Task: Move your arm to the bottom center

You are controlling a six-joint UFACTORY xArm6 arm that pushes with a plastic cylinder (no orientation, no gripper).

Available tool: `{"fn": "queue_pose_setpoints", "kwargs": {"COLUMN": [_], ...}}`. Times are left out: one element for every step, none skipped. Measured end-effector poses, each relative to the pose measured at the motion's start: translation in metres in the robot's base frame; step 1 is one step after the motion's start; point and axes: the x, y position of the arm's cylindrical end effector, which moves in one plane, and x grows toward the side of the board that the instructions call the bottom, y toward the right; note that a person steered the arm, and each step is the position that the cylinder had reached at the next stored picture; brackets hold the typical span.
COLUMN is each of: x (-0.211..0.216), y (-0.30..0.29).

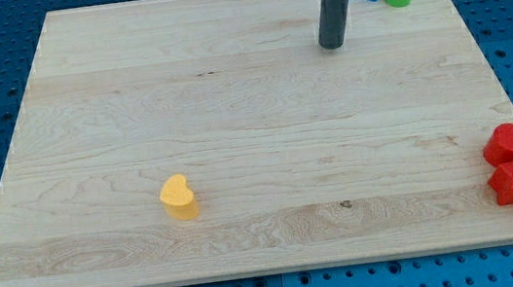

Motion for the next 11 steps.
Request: {"fn": "queue_pose_setpoints", "kwargs": {"x": [0.0, 0.0, 0.0, 0.0, 0.027, 0.09, 0.117, 0.117, 0.131, 0.177, 0.22], "y": [0.0, 0.0, 0.001, 0.0, -0.042, -0.06, -0.066, -0.066, -0.066, -0.069, -0.09]}}
